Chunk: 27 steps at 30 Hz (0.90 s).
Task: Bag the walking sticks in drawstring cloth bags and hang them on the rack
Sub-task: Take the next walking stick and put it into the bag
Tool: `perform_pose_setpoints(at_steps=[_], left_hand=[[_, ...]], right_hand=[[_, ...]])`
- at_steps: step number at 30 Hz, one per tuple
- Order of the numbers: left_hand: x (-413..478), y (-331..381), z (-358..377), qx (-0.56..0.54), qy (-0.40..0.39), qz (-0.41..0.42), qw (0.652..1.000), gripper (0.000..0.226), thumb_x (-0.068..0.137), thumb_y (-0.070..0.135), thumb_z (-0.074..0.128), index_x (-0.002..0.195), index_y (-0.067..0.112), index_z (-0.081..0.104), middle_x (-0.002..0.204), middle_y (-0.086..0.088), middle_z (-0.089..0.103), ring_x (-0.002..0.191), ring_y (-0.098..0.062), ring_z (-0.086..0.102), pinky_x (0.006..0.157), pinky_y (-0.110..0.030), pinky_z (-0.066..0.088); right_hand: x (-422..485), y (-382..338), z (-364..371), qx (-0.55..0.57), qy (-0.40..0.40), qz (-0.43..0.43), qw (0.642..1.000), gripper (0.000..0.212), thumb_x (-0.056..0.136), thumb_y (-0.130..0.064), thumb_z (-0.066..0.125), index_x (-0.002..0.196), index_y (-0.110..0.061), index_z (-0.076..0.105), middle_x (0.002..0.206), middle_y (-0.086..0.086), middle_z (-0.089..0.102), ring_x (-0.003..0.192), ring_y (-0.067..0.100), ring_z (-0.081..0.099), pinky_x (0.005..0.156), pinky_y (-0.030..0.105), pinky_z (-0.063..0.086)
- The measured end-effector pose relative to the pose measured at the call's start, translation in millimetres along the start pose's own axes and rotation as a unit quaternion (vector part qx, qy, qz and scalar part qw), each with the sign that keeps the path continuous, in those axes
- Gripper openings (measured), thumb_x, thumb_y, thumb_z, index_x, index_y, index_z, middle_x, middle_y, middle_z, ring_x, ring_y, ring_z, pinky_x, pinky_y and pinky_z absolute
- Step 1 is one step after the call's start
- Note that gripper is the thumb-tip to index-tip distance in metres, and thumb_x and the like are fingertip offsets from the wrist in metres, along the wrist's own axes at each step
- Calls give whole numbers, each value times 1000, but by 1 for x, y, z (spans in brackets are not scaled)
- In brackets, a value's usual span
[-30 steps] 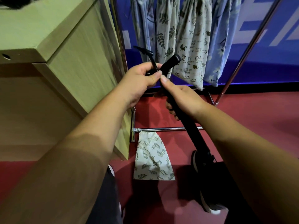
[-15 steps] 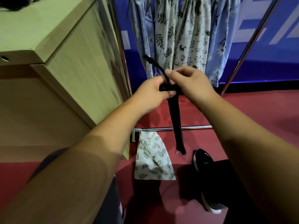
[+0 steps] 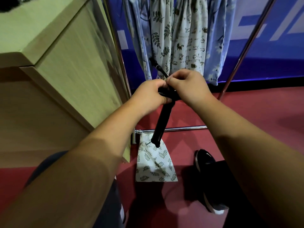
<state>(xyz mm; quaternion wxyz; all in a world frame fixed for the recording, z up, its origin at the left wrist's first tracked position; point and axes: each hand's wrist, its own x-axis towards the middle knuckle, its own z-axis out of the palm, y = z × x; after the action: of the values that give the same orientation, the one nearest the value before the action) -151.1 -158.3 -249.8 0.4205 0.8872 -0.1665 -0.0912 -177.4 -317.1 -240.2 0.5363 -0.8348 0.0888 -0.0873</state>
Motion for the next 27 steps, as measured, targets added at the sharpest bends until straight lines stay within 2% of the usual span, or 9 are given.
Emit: perform_pose_setpoints(at_steps=[7,12,15,17,19,21,24,25,27], left_hand=[[0,-1,-5,-45,21,-30,998,33,76,8,92,93,29,74,84,12,72,74,-1,64,71,-17,47],[-1,-11,-6,-84,21,-60,994,29,74,10,90,100,22,80,94,-4,81,84,-15,74,85,-33,60],[-6,-12,-7,-137,7,-58,989,25,82,1,83,105,12,83,97,-18,80,78,-14,72,81,-29,61],[-9,-8,-6,-158,22,-63,985,23,87,-4,79,107,6,82,91,-18,80,71,-11,70,72,-21,57],[-11,-6,-4,-206,53,-82,974,26,91,-8,74,115,-1,78,86,-15,76,64,-9,70,67,-18,56],[-11,-7,-6,-295,85,-119,944,31,93,-13,70,124,-9,70,93,-18,73,64,-12,72,67,-18,61],[-9,-14,-8,-353,119,-143,917,28,95,-12,68,123,-10,68,92,-16,72,71,-17,73,76,-21,64],[-9,-17,-8,-368,127,-148,909,25,96,-11,68,121,-10,69,91,-15,73,73,-18,73,78,-22,64],[-10,-25,-4,-414,135,-170,884,16,97,-12,66,112,-10,69,90,-14,72,78,-20,73,80,-24,65]], right_hand=[[4,2,3,-50,13,-16,999,8,91,-26,67,86,-19,65,77,-3,66,71,15,58,70,33,49],[1,4,7,-69,2,-70,995,18,98,-33,71,95,-16,68,78,-7,61,72,9,55,67,26,45],[5,7,9,-54,4,-59,997,14,96,-42,73,103,-29,74,105,0,69,93,11,65,88,33,56],[5,8,9,-76,7,-38,996,36,96,-49,73,127,-30,70,130,4,63,118,13,63,108,34,49],[7,9,10,-57,10,15,998,67,96,-57,69,149,-18,54,147,6,56,135,17,56,115,31,42],[10,13,15,-15,-2,103,995,76,96,-66,62,149,-12,51,141,3,62,130,19,59,109,28,41],[5,25,31,90,-57,202,974,76,90,-82,42,127,-20,67,115,1,75,100,23,72,104,42,52],[-2,28,36,113,-83,207,968,75,92,-84,39,119,-22,70,107,1,76,92,21,71,98,42,54],[-14,39,46,89,-145,176,970,84,87,-92,37,120,-24,75,113,-1,77,103,17,72,102,41,52]])
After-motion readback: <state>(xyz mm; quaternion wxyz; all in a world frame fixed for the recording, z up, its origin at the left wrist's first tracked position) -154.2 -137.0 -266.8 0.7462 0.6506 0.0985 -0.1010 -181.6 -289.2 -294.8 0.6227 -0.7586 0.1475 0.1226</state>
